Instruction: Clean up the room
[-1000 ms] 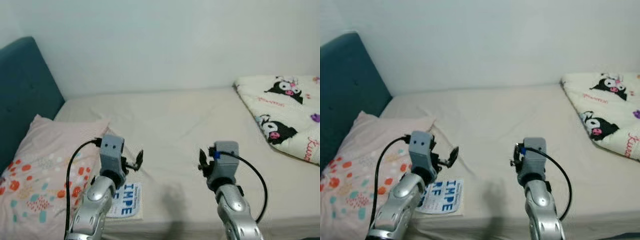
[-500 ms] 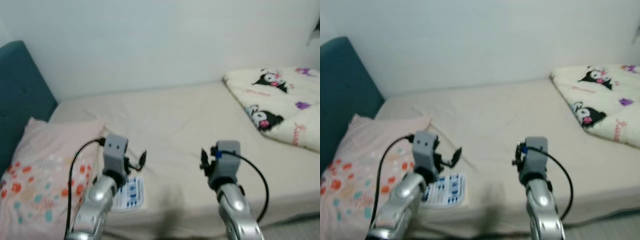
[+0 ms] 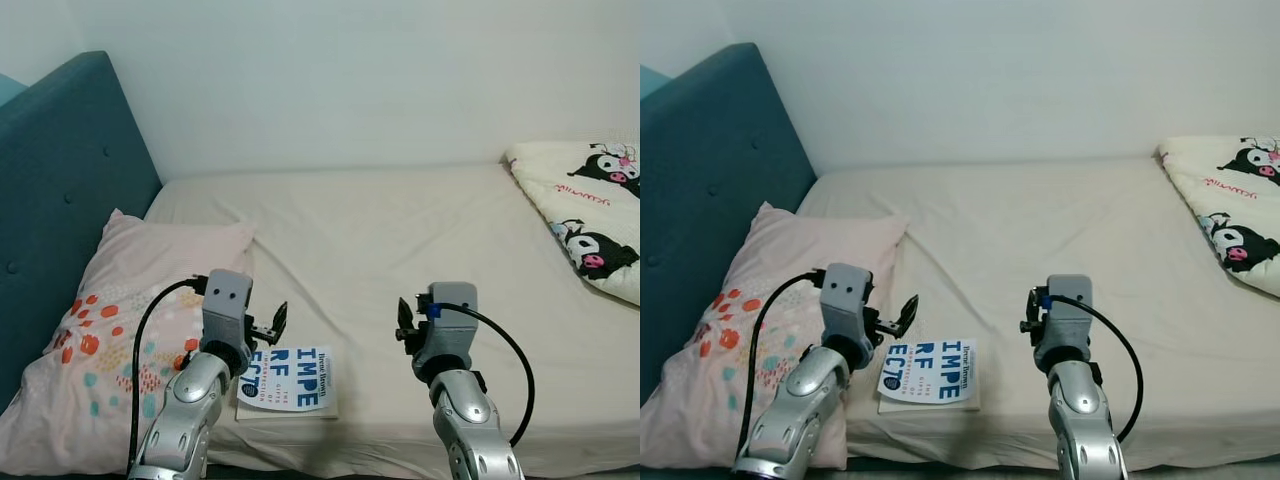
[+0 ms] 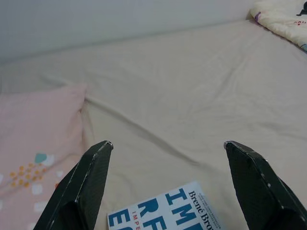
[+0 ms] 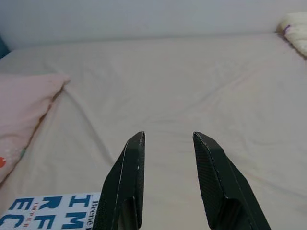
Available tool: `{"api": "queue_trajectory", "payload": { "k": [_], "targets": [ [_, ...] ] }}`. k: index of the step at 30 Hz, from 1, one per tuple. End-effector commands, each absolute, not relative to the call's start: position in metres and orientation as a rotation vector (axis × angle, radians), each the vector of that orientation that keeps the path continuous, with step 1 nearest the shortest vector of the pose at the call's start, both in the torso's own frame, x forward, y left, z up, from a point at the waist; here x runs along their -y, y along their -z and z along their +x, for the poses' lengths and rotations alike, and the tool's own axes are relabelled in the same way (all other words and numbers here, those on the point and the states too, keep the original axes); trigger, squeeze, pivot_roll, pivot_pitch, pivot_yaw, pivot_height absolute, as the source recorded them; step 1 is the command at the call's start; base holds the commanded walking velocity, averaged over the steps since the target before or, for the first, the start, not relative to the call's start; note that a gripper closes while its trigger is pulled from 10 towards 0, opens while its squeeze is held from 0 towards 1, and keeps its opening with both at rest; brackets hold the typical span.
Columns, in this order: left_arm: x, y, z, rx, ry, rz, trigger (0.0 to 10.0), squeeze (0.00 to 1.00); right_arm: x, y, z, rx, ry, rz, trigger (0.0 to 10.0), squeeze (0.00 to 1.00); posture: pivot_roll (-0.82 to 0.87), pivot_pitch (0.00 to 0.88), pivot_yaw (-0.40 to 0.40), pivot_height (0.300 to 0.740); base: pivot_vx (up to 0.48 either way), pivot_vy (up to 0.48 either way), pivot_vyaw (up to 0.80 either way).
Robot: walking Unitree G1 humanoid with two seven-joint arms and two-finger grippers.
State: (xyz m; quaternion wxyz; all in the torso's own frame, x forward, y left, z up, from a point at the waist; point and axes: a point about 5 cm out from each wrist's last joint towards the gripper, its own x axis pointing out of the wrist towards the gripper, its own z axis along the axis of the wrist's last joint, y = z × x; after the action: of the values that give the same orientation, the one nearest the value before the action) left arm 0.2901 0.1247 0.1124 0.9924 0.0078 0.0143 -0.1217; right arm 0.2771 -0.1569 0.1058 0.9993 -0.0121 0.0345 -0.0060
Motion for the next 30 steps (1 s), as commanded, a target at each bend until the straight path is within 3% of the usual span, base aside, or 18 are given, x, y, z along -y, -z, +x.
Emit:
{"api": "queue_trajectory", "payload": {
  "k": [1, 5, 30],
  "targets": [
    [-0.1265, -0.1079, 0.2899, -0.046, 0.243, 0.036, 10.0, 0.0, 0.1561, -0.1013, 0.2752, -0.08, 0.012, -0.023, 10.0, 0.0, -0.02, 0.04, 0.042, 0.732, 0.0, 0.0, 0.0],
    [-0.1248, -0.1083, 0.289, -0.043, 0.25, 0.034, 10.0, 0.0, 0.1568, -0.1006, 0.2749, -0.085, 0.016, -0.029, 10.0, 0.0, -0.02, 0.046, 0.04, 0.732, 0.0, -0.142, 0.0],
    [-0.123, -0.1064, 0.2858, -0.056, 0.253, 0.026, 10.0, 0.0, 0.1572, -0.0996, 0.2728, -0.103, 0.01, -0.047, 10.0, 0.0, -0.02, 0.059, 0.041, 0.732, 0.0, -0.48, 0.0]
  ]
}}
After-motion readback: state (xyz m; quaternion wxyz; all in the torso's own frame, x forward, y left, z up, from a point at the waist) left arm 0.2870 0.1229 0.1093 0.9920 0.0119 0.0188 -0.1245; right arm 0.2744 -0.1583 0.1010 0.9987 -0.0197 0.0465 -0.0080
